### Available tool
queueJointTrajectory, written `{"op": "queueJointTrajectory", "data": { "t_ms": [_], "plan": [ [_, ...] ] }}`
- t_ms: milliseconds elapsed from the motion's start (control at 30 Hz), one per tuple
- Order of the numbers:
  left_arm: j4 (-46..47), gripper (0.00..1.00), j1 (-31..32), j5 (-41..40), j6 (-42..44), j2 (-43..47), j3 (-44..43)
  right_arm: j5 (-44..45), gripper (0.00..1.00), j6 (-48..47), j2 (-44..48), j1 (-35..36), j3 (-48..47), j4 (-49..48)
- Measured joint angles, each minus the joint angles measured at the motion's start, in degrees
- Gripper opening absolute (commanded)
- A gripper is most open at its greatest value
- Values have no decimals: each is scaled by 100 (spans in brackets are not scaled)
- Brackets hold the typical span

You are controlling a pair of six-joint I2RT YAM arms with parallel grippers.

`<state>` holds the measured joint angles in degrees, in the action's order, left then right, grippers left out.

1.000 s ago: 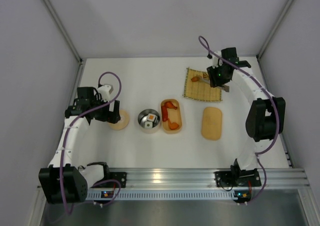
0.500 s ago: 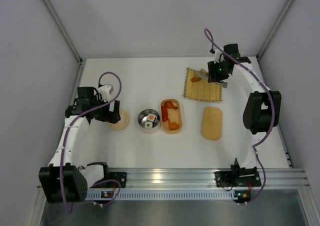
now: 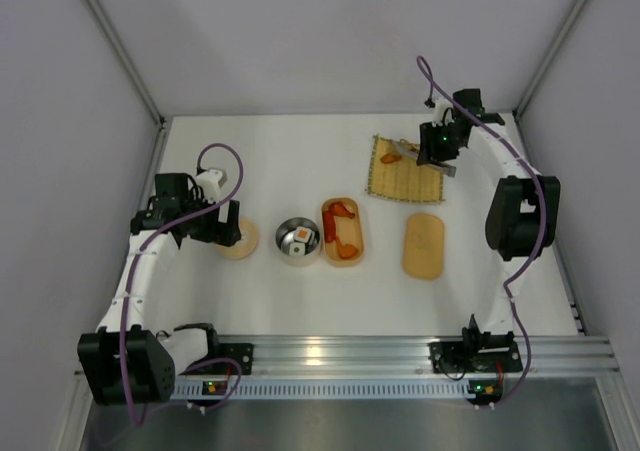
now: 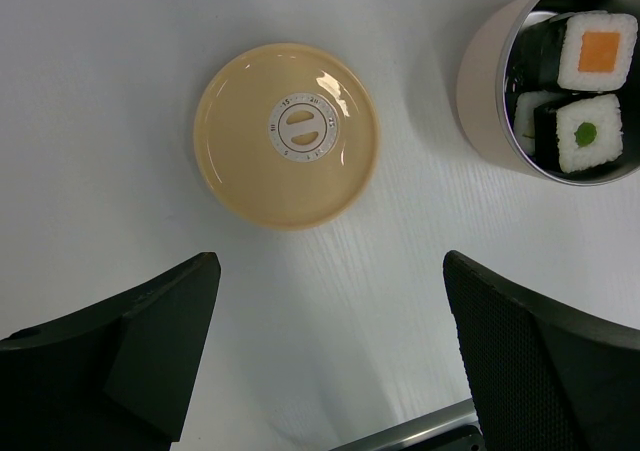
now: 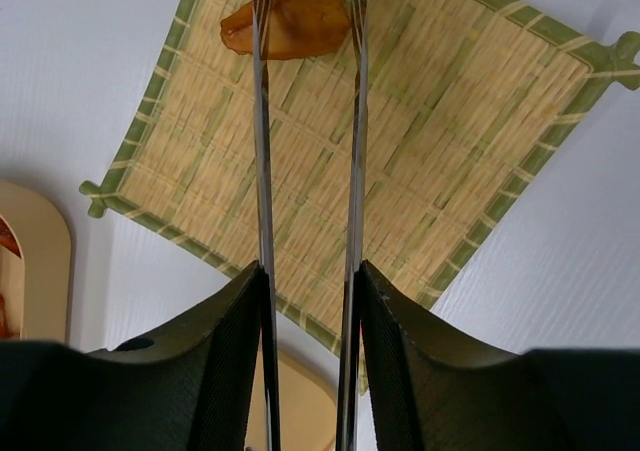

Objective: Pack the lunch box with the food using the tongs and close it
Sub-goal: Pick up the fake food from the plate.

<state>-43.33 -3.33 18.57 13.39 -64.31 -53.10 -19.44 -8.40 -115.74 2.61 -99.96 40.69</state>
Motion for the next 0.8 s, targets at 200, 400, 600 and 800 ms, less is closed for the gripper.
{"op": "queueJointTrajectory", "data": {
  "t_ms": [200,400,600,800],
  "plan": [
    [0,98,0,0,-2,0,-2,-385,38,7,-13,-68,20,39],
    [-2,98,0,7,-4,0,-2,-763,35,2,214,-105,557,107],
    [-4,98,0,7,-4,0,-2,-1049,34,-55,551,-107,951,267],
    [-7,98,0,4,-4,0,-2,-1241,34,-149,1078,-109,1259,439]
  ]
}}
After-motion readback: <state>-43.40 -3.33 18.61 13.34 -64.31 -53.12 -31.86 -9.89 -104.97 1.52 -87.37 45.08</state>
